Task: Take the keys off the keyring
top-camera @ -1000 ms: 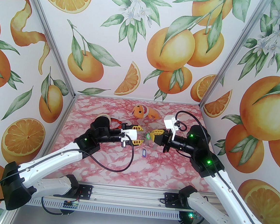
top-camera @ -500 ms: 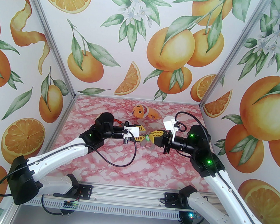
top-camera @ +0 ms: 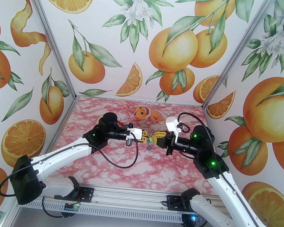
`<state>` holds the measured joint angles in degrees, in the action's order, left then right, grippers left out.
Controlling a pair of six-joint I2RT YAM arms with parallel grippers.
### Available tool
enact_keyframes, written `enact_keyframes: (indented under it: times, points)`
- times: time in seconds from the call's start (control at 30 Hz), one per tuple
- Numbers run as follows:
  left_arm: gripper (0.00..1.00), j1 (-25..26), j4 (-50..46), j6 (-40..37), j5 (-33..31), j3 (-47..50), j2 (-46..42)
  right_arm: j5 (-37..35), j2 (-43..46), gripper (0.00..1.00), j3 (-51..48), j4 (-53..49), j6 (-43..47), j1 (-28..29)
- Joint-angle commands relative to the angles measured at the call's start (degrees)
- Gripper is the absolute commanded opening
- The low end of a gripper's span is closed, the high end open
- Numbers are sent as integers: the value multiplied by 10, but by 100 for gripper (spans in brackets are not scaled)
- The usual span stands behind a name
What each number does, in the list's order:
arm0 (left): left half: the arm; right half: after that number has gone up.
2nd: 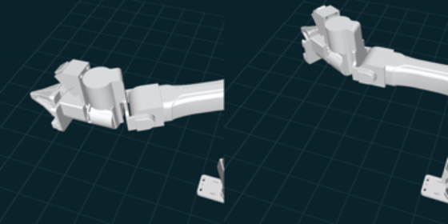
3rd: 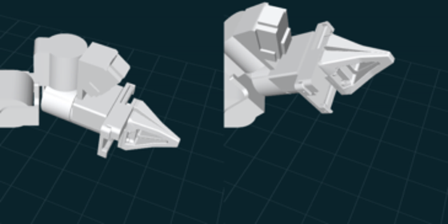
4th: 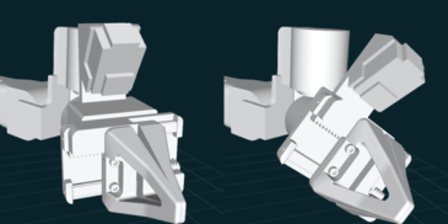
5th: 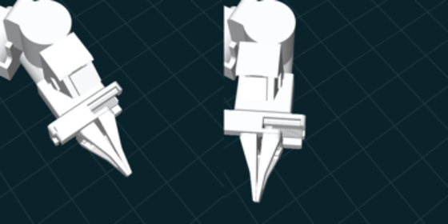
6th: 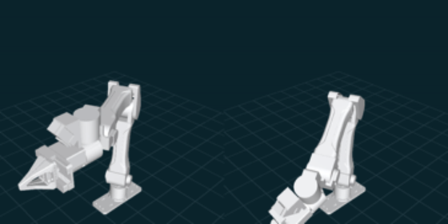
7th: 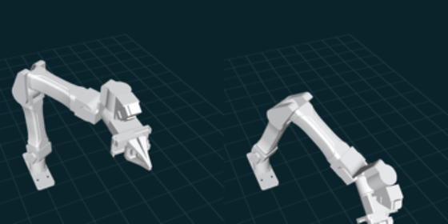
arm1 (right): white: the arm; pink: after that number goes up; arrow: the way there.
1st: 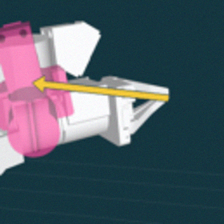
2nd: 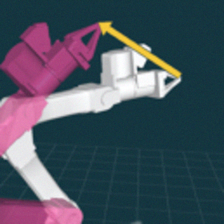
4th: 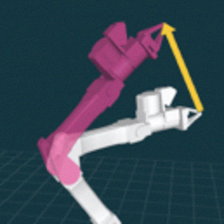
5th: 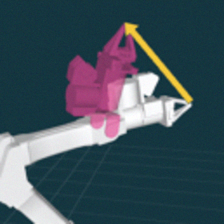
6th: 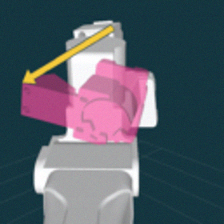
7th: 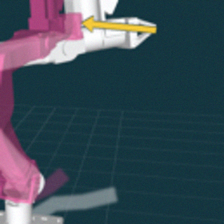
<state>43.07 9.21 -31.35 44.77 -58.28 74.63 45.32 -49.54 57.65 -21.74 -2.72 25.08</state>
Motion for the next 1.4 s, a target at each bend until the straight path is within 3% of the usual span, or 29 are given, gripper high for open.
enact_keyframes:
  times: [0.0, 0.67, 1.03, 1.37]
  points:
    - [7, -1, 16, 33, 3, -11, -16, -30, 2, 0, 22, -17, 29, 3]
    - [0, 39, -20, 242, -75, -38, -35, -248, 58, 0, 7, -5, 125, 104]
    - [0, 41, -15, 344, -118, -39, -37, -282, 61, 0, 6, -27, 176, 142]
    - [0, 46, 4, 422, -109, -47, -33, -396, 73, 0, -16, -6, 249, 193]
